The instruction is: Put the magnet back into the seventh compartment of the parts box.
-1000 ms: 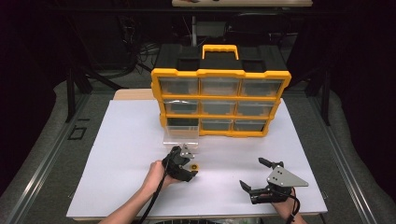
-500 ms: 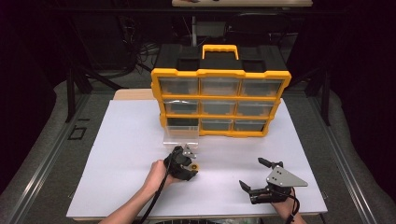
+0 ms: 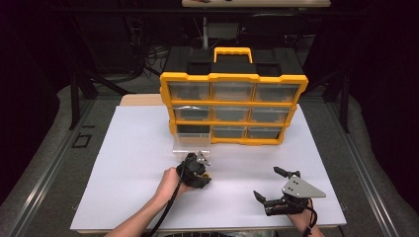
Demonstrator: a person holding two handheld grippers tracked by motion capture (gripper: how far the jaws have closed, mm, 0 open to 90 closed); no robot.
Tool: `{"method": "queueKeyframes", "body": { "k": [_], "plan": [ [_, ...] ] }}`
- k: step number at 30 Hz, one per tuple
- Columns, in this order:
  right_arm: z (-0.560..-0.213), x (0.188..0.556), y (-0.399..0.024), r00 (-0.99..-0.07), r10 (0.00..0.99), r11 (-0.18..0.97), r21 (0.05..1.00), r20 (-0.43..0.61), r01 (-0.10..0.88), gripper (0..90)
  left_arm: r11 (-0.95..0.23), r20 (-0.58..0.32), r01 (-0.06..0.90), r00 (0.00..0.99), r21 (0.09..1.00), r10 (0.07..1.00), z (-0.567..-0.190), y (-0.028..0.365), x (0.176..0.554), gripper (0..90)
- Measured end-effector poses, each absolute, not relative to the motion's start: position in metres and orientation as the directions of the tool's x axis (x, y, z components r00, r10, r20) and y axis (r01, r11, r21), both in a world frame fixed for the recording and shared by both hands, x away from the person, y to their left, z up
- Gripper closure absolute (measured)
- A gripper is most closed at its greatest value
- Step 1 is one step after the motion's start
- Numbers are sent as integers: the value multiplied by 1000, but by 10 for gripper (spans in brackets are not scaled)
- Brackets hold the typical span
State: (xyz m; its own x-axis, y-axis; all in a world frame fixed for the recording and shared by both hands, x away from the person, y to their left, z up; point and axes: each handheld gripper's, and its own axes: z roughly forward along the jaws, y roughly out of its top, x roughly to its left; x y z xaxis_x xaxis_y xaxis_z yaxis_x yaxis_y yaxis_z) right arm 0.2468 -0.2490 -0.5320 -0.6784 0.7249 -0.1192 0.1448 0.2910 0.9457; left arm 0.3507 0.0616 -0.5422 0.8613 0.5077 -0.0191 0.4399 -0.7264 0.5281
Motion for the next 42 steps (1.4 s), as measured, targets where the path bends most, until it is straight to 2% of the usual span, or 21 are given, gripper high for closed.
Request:
{"method": "queueKeyframes", "body": {
  "k": [42],
  "plan": [
    [-530, 245, -250, -675, 725, 303, 943, -136, 136, 1, -738, -1, 412, 873, 535, 487, -529, 83, 339, 632]
  ]
}}
